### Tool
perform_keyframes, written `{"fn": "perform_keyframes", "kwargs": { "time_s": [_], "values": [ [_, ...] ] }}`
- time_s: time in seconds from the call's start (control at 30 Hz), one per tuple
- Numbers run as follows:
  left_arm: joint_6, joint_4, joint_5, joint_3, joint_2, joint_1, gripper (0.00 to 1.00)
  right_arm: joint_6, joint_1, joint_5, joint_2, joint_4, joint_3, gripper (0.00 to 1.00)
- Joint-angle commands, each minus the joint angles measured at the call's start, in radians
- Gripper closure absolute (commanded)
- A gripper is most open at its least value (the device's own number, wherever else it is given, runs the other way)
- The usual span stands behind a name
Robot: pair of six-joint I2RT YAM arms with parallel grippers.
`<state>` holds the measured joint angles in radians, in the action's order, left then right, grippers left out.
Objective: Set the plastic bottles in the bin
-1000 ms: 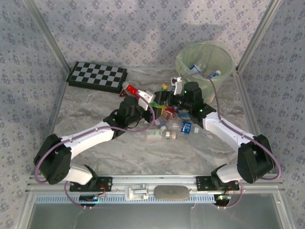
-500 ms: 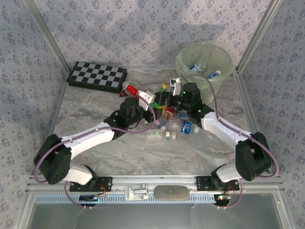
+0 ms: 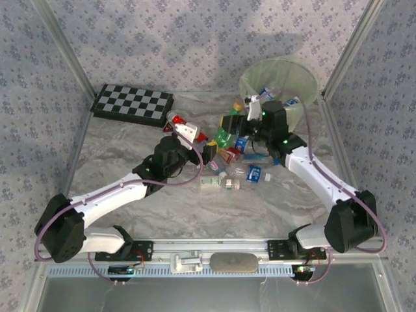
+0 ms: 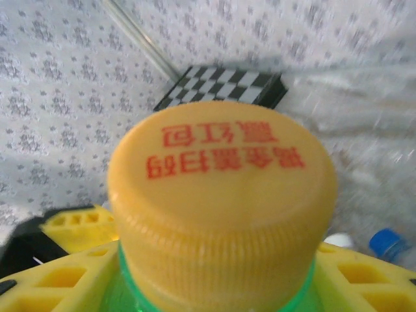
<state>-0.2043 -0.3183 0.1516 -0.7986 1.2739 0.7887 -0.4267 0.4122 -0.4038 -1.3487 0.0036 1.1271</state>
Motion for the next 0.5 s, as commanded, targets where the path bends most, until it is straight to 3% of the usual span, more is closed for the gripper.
{"fn": "perform_keyframes", "kwargs": {
  "time_s": [0.0, 0.23, 0.47],
  "values": [
    [-0.060, -0.010, 0.048, 0.022, -0.021, -0.033, 0.00, 0.151, -0.030, 0.071, 0.069, -0.106, 0.120, 0.40],
    [-0.181, -0.013, 0.072, 0.078, -0.028, -0.101, 0.00, 0.321, -0.094, 0.240, 0.107, -0.155, 0.276, 0.42],
    [-0.261, 0.006, 0.134, 0.135, -0.047, -0.132, 0.00, 0.376, -0.224, 0.351, 0.047, -0.137, 0.398, 0.42]
  ]
}}
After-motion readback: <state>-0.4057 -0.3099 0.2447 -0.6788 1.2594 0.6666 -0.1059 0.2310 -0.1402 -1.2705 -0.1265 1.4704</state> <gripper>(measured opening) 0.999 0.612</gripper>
